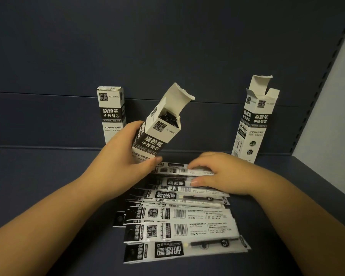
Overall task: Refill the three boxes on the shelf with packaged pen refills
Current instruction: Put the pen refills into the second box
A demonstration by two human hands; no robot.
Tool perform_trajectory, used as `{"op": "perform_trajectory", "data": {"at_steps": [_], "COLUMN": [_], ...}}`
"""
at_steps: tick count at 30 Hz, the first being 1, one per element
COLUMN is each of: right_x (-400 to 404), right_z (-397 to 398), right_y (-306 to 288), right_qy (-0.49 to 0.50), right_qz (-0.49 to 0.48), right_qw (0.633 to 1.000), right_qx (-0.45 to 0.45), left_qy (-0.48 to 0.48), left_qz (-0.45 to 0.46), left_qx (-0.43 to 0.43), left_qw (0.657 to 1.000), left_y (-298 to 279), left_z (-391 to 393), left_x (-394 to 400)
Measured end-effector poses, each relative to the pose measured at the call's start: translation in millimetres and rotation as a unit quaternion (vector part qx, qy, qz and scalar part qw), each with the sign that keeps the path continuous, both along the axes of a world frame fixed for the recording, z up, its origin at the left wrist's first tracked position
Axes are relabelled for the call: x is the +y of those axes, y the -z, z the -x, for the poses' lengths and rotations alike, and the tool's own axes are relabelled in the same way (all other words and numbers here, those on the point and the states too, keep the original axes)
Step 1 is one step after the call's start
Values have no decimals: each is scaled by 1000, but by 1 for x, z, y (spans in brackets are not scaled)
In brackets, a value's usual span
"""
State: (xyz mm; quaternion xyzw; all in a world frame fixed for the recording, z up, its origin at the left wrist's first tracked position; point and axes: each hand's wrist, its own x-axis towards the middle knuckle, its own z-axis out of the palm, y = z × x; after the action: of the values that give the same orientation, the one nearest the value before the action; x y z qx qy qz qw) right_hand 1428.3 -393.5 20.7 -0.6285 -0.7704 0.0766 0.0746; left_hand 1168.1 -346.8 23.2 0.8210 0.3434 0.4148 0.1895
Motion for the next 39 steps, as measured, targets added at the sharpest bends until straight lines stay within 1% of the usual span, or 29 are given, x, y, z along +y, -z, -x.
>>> {"op": "perform_trajectory", "data": {"at_steps": [4,9,16,29,36,39], "right_x": [-4,-4,-2,-8,-10,-11], "right_z": [3,7,9,7,5,2], "right_y": [-4,-4,0,-5,-5,-8], "right_qy": [-1,6,-4,26,26,32], "right_qz": [1,5,-11,-36,-65,-62], "right_qw": [1000,999,999,998,997,997], "right_qx": [-2,36,34,48,35,32], "left_qy": [-4,-3,3,7,3,4], "left_qz": [2,2,11,12,12,17], "left_qx": [-1,2,-3,0,4,-2], "left_qw": [1000,1000,1000,1000,1000,1000], "left_y": [1,2,1,1,1,0], "left_z": [2,2,2,3,3,3], "left_x": [2,3,3,3,5,5]}}
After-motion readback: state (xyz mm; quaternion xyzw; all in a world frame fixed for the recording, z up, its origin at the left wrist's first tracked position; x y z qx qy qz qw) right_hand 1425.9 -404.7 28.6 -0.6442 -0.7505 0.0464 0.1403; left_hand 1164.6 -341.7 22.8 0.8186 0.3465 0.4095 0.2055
